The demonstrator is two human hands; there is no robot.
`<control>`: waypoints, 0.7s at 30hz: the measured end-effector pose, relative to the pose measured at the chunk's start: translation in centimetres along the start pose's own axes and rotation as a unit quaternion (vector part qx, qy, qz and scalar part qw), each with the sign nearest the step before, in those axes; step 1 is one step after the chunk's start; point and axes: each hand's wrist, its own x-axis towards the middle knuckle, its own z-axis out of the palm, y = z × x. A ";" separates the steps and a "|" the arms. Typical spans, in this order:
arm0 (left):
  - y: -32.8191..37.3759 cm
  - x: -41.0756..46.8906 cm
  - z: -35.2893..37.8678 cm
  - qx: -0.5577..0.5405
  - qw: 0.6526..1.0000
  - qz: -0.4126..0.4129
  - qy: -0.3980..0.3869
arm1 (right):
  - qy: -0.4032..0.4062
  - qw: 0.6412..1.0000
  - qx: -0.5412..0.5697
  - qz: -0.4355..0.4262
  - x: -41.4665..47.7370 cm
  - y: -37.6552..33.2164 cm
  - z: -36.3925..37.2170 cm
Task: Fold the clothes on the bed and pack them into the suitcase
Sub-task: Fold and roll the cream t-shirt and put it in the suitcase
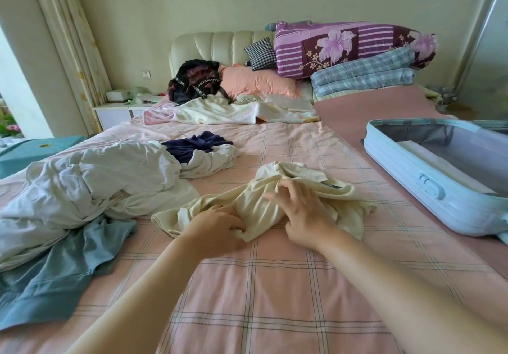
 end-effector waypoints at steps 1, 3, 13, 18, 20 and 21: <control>-0.1 0.0 -0.1 -0.005 1.000 0.007 0.022 | 0.014 0.999 -0.034 -0.027 0.1 -0.1 0.2; 0.1 0.0 -0.5 -0.003 0.998 -0.004 0.068 | 0.048 0.996 -0.041 -0.057 0.2 -0.3 0.4; 7.8 -2.7 -6.7 -0.274 0.945 0.012 -0.177 | -0.158 0.941 0.239 0.181 -1.8 -1.1 -7.7; 10.7 -4.1 -6.1 -0.364 0.878 0.019 -0.312 | -0.336 0.870 0.294 0.207 -5.2 0.3 -11.5; 10.5 -3.3 -4.5 -0.252 0.952 0.015 -0.174 | -0.245 0.837 0.397 0.287 -6.5 1.1 -11.6; 10.2 -2.8 -3.8 -0.170 0.980 0.009 -0.101 | -0.164 0.850 0.382 0.325 -6.9 2.1 -11.0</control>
